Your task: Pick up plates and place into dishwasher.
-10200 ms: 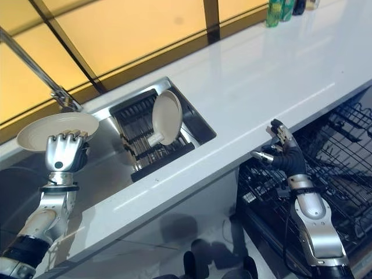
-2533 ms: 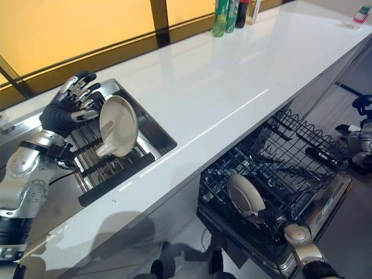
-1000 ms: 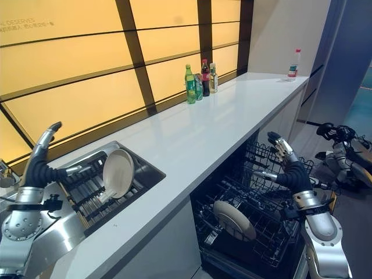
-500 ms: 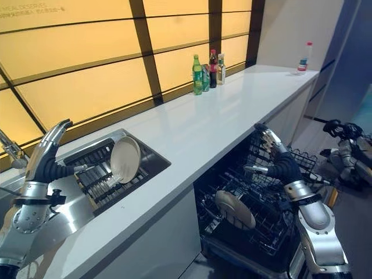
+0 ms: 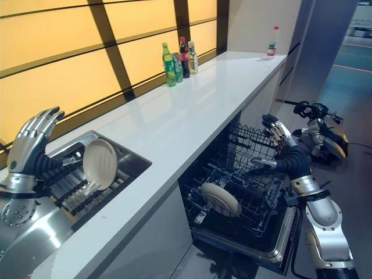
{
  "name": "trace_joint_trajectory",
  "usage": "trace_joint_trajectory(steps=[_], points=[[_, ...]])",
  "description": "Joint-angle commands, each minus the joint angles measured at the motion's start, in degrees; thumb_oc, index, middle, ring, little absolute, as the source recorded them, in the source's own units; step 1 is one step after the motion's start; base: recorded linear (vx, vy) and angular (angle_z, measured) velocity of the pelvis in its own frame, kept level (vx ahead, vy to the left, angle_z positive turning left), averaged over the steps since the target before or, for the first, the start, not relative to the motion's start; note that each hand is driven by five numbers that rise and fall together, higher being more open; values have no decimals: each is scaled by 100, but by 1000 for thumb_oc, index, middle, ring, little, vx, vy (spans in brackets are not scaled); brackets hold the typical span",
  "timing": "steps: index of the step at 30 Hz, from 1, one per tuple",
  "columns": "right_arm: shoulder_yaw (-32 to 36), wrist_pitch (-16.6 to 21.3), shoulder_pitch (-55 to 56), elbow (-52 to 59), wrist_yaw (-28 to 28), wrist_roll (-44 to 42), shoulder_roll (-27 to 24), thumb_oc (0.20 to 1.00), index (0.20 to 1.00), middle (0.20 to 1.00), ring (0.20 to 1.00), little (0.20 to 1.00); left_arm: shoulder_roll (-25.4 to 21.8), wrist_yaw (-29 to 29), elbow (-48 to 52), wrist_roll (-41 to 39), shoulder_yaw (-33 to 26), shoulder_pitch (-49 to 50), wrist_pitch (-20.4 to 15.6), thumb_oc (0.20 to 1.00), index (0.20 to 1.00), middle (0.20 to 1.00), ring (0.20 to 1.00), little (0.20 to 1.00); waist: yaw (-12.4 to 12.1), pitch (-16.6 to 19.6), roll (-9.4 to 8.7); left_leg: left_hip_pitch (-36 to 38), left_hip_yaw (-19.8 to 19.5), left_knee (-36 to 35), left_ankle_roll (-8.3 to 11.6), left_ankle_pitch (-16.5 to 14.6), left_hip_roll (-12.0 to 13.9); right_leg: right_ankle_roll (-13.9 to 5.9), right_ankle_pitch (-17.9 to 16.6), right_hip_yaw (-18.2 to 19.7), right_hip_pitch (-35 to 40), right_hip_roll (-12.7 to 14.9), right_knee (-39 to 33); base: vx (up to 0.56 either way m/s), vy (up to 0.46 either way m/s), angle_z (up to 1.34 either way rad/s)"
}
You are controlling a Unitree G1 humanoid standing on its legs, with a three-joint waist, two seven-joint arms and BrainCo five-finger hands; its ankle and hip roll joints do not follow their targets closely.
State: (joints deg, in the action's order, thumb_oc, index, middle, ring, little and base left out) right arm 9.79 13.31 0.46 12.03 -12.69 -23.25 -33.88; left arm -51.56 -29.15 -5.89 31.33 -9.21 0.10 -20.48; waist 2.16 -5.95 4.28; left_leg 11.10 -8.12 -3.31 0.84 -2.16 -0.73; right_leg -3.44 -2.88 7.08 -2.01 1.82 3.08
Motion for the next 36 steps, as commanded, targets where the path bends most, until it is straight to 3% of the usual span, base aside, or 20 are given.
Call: trace_joint_trajectory(steps=[1,2,4,9,17,21,26,29,36], points=[[35,152,-54,42,-198,-314,-91,1000,1000,1000,1000,1000,-357,-289,-48,360,-167,10,328,1000,1000,1000,1000,1000,-31,136,-238,-349,390,-74,-139,299,-415,-252,-85,-674,590,252,-396,42,-24,-58],[-21,140,-94,2,-230,-347,-88,1000,1000,1000,1000,1000,-440,-408,-102,591,-265,107,494,1000,1000,1000,1000,1000,-86,115,-228,-321,557,-84,-139,273,-380,-305,-96,-902,569,345,-374,32,-24,-64],[-122,162,-148,-47,-228,-367,-93,1000,1000,1000,1000,1000,-560,-557,-245,708,-306,142,570,1000,1000,1000,1000,1000,-123,96,-219,-318,670,-77,-153,247,-369,-332,-120,-979,544,390,-403,18,3,-70],[-152,98,-99,22,-265,-346,-136,1000,1000,1000,1000,1000,-708,-544,-409,945,-232,146,627,1000,1000,1000,1000,1000,-82,51,-196,-415,758,89,-159,190,-354,-357,-151,-881,467,420,-408,70,39,-23],[-292,161,-515,-313,-258,-436,-675,1000,1000,1000,1000,1000,-915,-421,-961,1389,734,-279,1233,1000,1000,1000,1000,1000,-10,-349,-40,-792,679,337,-133,147,-402,-402,-150,-716,41,500,-197,-8,124,-3],[-278,262,-515,-377,-261,-441,-694,1000,1000,1000,1000,1000,-1014,-157,-1055,1389,766,-153,1136,1000,1000,1000,1000,1000,-65,-476,-13,-860,623,325,-158,189,-428,-437,-211,-684,22,524,-264,-12,50,-6],[-169,177,-274,-262,-339,-472,-619,1000,1000,1000,1000,1000,-1172,197,-843,1496,346,387,946,1000,1000,1000,1000,1000,-138,-404,2,-750,583,281,-175,249,-438,-482,-251,-759,191,589,-323,112,46,2],[-155,125,-209,-239,-363,-457,-602,1000,1000,1000,1000,1000,-1218,118,-819,1524,229,505,894,1000,1000,1000,1000,1000,-144,-367,7,-678,575,272,-182,240,-440,-496,-230,-787,260,610,-313,118,64,14],[-261,21,-204,-301,-316,-424,-668,1000,1000,1000,1000,1000,-1056,-541,-1037,1797,365,418,1164,1000,1000,1000,1000,1000,-151,-472,-46,-692,548,433,-190,224,-453,-530,-244,-752,235,645,-174,75,48,3]])
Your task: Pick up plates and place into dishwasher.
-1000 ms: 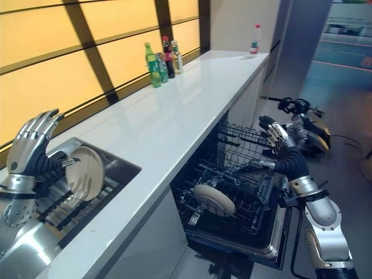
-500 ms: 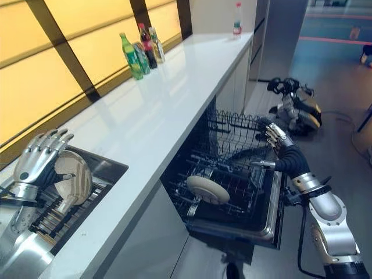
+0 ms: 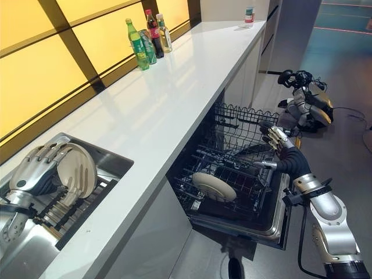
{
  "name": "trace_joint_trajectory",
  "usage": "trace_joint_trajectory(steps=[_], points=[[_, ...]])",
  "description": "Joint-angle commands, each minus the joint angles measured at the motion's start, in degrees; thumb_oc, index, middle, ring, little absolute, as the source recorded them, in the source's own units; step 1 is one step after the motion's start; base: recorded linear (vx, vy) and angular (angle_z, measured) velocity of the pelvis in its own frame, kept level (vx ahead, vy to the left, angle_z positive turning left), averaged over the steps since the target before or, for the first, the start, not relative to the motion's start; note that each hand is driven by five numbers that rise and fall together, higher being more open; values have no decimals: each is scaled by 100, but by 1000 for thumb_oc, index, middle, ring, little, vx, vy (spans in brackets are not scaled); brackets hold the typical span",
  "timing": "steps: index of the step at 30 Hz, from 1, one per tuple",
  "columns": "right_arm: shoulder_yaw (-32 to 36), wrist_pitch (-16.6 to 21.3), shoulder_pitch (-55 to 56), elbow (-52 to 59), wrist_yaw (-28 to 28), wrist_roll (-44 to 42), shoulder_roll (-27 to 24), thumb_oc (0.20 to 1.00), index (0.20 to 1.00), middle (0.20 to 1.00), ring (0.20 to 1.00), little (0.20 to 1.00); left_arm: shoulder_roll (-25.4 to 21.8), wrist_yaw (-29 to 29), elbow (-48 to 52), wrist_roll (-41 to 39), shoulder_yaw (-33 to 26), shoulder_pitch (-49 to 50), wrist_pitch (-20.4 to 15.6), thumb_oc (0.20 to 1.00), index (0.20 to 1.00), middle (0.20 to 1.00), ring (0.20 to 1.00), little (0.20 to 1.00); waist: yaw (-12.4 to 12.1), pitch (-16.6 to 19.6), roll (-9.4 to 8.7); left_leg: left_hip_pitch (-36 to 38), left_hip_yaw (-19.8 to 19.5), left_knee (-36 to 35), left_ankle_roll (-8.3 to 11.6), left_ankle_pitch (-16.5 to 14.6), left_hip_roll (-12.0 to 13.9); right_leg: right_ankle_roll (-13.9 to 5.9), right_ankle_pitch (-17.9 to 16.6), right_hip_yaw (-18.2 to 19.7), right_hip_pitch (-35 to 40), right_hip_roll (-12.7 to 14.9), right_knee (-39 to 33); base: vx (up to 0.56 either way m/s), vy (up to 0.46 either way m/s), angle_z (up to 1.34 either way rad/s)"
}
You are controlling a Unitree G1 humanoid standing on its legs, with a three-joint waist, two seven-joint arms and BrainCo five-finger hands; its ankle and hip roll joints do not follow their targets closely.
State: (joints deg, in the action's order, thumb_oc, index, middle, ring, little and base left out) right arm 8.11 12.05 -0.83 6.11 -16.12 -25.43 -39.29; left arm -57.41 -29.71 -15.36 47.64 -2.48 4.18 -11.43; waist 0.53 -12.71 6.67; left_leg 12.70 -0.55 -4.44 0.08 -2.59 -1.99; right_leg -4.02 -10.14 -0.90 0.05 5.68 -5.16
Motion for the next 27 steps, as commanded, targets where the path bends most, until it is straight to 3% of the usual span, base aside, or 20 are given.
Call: trace_joint_trajectory(steps=[1,5,13,20,27], points=[[-98,149,-72,279,57,-216,-138,1000,1000,1000,1000,1000,-450,-589,-160,224,-288,-2,283,1000,1000,1000,1000,1000,10,181,-298,-861,-207,562,-115,267,-326,-479,471,53,19,262,655,39,12,2],[-76,175,-15,277,88,-269,-131,1000,1000,1000,1000,1000,-433,-1041,-230,320,-302,-6,463,1000,1000,1000,1000,1000,19,119,-318,-864,-202,600,-123,226,-321,-511,494,73,34,265,661,48,17,-2],[-89,146,113,272,-15,-215,-52,1000,1000,1000,1000,1000,-200,-1773,-407,394,-236,-263,427,1000,1000,1000,1000,1000,94,57,-363,-879,-161,677,-124,269,-344,-537,449,124,35,269,722,54,33,-1],[-137,8,222,284,4,-185,-85,1000,1000,1000,1000,1000,-10,-1734,-550,458,54,-512,524,1000,1000,1000,1000,1000,135,-34,-454,-854,-134,806,-126,282,-366,-579,380,202,93,274,769,94,24,-1],[-182,10,289,230,57,-191,-132,1000,1000,1000,1000,1000,-134,-1668,-703,383,236,-683,447,1000,1000,1000,1000,1000,104,-213,-584,-1049,-47,1129,-133,240,-382,-632,279,270,30,297,813,59,0,-4]])
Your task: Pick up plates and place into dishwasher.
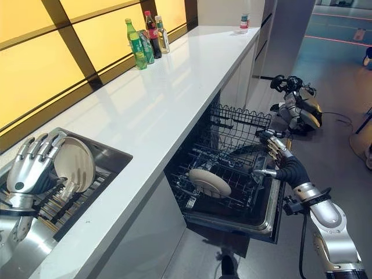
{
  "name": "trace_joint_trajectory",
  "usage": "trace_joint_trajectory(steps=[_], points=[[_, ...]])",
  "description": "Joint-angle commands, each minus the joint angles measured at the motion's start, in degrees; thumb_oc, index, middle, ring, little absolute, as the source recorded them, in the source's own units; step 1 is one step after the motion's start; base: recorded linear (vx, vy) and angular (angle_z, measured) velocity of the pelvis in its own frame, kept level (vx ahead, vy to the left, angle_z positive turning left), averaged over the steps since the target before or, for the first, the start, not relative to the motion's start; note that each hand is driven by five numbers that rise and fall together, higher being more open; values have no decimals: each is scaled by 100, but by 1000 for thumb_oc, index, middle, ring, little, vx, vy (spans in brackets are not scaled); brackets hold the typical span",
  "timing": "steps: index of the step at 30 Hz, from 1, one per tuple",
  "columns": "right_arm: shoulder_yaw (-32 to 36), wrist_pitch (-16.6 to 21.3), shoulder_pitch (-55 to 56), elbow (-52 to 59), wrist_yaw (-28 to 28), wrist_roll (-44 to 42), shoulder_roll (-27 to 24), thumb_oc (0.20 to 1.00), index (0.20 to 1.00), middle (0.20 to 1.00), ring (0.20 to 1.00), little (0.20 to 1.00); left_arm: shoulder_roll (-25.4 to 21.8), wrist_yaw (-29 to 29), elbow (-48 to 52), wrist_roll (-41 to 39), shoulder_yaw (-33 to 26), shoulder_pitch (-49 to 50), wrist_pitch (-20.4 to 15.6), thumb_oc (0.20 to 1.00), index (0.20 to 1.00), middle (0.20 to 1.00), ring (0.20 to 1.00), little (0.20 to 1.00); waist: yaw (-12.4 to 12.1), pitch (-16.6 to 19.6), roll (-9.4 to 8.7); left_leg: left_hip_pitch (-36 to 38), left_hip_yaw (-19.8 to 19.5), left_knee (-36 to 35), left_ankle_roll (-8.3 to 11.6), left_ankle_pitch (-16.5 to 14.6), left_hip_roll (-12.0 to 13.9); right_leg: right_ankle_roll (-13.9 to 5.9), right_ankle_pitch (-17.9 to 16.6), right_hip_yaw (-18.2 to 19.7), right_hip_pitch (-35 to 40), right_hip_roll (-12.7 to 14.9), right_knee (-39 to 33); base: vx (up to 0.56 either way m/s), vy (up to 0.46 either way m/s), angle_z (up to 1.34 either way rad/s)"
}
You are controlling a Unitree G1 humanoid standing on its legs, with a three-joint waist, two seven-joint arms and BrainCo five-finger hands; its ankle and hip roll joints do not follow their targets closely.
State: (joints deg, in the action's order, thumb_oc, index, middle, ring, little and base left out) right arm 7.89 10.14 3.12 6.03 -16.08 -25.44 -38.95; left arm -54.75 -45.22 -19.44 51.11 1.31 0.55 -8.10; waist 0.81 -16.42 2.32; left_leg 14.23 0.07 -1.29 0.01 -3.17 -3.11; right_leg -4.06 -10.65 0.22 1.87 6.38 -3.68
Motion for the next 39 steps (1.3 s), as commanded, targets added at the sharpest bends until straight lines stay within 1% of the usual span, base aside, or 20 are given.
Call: trace_joint_trajectory(steps=[1,4,10,12,14,15,16,17,20,23,28,30,34,35,39], points=[[-188,225,-133,222,92,-196,-160,1000,1000,1000,1000,1000,-445,-111,-326,-6,-97,-410,122,1000,1000,1000,1000,1000,59,116,-181,-1292,-84,898,-130,283,-267,-639,312,164,-201,234,677,-53,-43,-6],[-387,420,-368,146,329,-168,-97,1000,1000,1000,1000,1000,-709,-179,-542,-188,50,-902,99,1000,1000,1000,1000,1000,-8,-116,-299,-1700,-19,1160,-135,242,-212,-676,242,152,-421,238,687,-169,-120,-10],[-666,624,-744,109,797,-8,82,1000,1000,1000,1000,1000,-1145,-156,-718,-485,419,-1834,286,1000,1000,1000,1000,1000,-103,-483,-439,-2310,16,1447,-165,210,-157,-698,118,143,-767,200,638,-178,-107,4],[-868,746,-1025,89,1068,46,144,1000,1000,1000,1000,1000,-1306,-209,-812,-590,593,-2358,498,1000,1000,1000,1000,1000,-111,-676,-554,-2640,38,1550,-167,186,-126,-683,76,167,-951,147,567,-304,-157,-15],[-999,798,-1300,44,1247,88,191,1000,1000,1000,1000,1000,-1434,-265,-938,-647,816,-2844,611,1000,1000,1000,1000,1000,-127,-806,-626,-2859,43,1601,-172,160,-99,-659,54,203,-1091,98,515,-297,-112,2],[-1101,824,-1524,28,1357,117,198,1000,1000,1000,1000,1000,-1493,-303,-986,-702,957,-3147,778,1000,1000,1000,1000,1000,-108,-924,-654,-2981,50,1582,-174,160,-75,-638,36,227,-1194,63,474,-277,-60,9],[-1134,820,-1645,24,1408,139,208,1000,1000,1000,1000,1000,-1525,-333,-1013,-760,1085,-3360,892,1000,1000,1000,1000,1000,-112,-976,-667,-3043,49,1559,-176,159,-66,-625,22,242,-1248,44,434,-293,-36,-2],[-1167,802,-1783,62,1485,137,187,1000,1000,1000,1000,1000,-1530,-398,-1008,-792,1164,-3575,1080,1000,1000,1000,1000,1000,-109,-1049,-690,-3136,43,1518,-178,176,-61,-598,4,260,-1320,17,377,-202,-15,-13],[-1175,843,-1992,83,1553,136,157,1000,1000,1000,1000,1000,-1536,-540,-1021,-822,1308,-3975,1393,1000,1000,1000,1000,1000,-97,-1172,-719,-3279,28,1437,-186,203,-42,-559,-24,275,-1490,-19,330,-171,-5,-4],[-1163,806,-2242,117,1607,138,89,1000,1000,1000,1000,1000,-1506,-696,-1022,-792,1444,-4374,1794,1000,1000,1000,1000,1000,-65,-1299,-704,-3393,-9,1333,-179,250,-45,-516,-38,270,-1687,-29,336,-114,33,-1],[-1077,706,-2367,183,1536,194,11,1000,1000,1000,1000,1000,-1349,-1062,-1059,-725,1362,-4492,2201,1000,1000,1000,1000,1000,-3,-1337,-586,-3452,-60,1222,-177,299,-89,-481,-32,268,-1943,24,428,-33,86,2],[-1049,601,-2448,212,1497,262,-30,1000,1000,1000,1000,1000,-1282,-1039,-1058,-553,1366,-4532,2346,1000,1000,1000,1000,1000,40,-1337,-496,-3482,-66,1200,-173,313,-127,-462,-17,262,-2062,62,485,-22,134,0],[-1026,495,-2560,204,1420,321,-134,1000,1000,1000,1000,1000,-1195,-712,-1088,-389,1527,-4613,2636,1000,1000,1000,1000,1000,122,-1337,-353,-3502,-44,1173,-155,338,-163,-452,15,297,-2214,128,591,-1,104,-4],[-1006,475,-2569,206,1400,333,-153,1000,1000,1000,1000,1000,-1168,-710,-1119,-389,1540,-4595,2694,1000,1000,1000,1000,1000,135,-1337,-328,-3509,-38,1174,-151,343,-172,-451,24,311,-2246,140,617,-2,79,-2],[-967,546,-2548,154,1337,344,-211,1000,1000,1000,1000,1000,-1143,-691,-1258,-440,1546,-4472,2730,1000,1000,1000,1000,1000,193,-1337,-257,-3491,-4,1137,-143,363,-196,-427,45,348,-2318,164,669,-6,64,-5]])
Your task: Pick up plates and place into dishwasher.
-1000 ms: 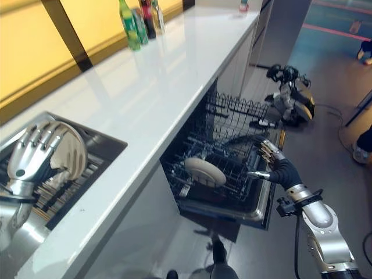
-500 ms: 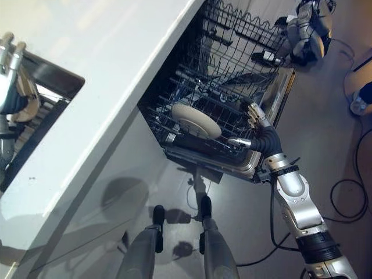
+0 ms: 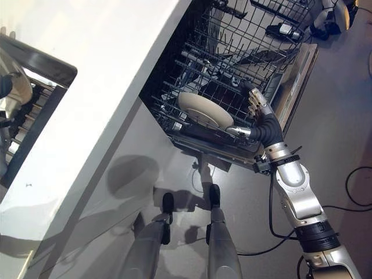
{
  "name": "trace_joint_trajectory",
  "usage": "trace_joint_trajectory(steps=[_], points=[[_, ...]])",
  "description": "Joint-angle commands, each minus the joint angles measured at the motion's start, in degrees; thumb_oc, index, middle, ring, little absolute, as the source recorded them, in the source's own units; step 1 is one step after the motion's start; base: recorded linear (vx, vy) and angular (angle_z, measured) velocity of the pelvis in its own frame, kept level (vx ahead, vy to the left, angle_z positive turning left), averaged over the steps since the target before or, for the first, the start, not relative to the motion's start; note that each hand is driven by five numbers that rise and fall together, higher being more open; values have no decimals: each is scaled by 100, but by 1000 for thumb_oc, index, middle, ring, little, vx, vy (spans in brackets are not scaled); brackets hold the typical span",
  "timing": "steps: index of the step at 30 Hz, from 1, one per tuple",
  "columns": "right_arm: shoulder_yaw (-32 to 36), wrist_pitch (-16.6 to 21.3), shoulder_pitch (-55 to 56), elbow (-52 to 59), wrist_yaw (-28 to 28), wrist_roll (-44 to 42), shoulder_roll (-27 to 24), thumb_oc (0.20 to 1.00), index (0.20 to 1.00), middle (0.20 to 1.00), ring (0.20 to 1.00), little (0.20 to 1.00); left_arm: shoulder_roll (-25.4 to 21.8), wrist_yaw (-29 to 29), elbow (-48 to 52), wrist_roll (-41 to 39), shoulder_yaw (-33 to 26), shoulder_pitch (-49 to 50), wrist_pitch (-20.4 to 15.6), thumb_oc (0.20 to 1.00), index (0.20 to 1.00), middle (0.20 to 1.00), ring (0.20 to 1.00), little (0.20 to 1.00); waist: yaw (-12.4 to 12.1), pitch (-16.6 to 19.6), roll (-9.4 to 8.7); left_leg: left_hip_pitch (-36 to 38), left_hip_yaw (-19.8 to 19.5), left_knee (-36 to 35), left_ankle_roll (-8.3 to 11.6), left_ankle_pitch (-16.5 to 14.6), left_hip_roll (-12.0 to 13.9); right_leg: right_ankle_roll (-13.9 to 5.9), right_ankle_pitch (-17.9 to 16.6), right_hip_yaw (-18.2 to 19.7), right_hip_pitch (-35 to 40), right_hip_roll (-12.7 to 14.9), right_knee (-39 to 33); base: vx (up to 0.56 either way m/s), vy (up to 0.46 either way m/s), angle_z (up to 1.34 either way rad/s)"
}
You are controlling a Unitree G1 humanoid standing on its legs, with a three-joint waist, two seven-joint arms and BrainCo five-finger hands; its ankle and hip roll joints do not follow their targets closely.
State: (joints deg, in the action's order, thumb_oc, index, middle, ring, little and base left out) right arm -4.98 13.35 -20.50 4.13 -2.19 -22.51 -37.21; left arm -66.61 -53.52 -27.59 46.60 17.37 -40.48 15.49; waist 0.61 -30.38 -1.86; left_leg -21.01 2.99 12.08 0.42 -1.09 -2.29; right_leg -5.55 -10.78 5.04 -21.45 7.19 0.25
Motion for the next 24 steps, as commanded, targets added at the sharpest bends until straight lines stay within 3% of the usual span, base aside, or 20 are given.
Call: trace_joint_trajectory(steps=[1,2,9,24], points=[[351,238,-174,329,-82,19,-425,1000,1000,1000,1000,1000,44,187,-457,-11,-73,-333,365,821,821,821,821,821,228,59,177,50,-286,-203,-180,153,-288,-274,62,-130,9,90,285,-5,52,-1],[373,239,-171,320,-112,9,-446,1000,1000,1000,1000,1000,47,273,-471,8,-83,-301,340,200,200,200,200,200,240,59,194,68,-280,-203,-174,152,-299,-272,68,-133,8,98,296,0,54,1],[451,231,-121,312,-226,-38,-572,1000,1000,1000,1000,1000,36,644,-500,45,-85,-115,251,200,200,200,200,200,321,59,263,160,-248,-208,-142,152,-313,-247,87,-123,37,109,324,2,18,0],[684,307,126,325,-462,-148,-674,1000,1000,1000,1000,1000,67,590,-466,-11,-345,311,160,200,200,200,200,200,408,59,340,339,-241,-245,-124,168,-334,-224,68,-157,99,119,355,0,0,0]])
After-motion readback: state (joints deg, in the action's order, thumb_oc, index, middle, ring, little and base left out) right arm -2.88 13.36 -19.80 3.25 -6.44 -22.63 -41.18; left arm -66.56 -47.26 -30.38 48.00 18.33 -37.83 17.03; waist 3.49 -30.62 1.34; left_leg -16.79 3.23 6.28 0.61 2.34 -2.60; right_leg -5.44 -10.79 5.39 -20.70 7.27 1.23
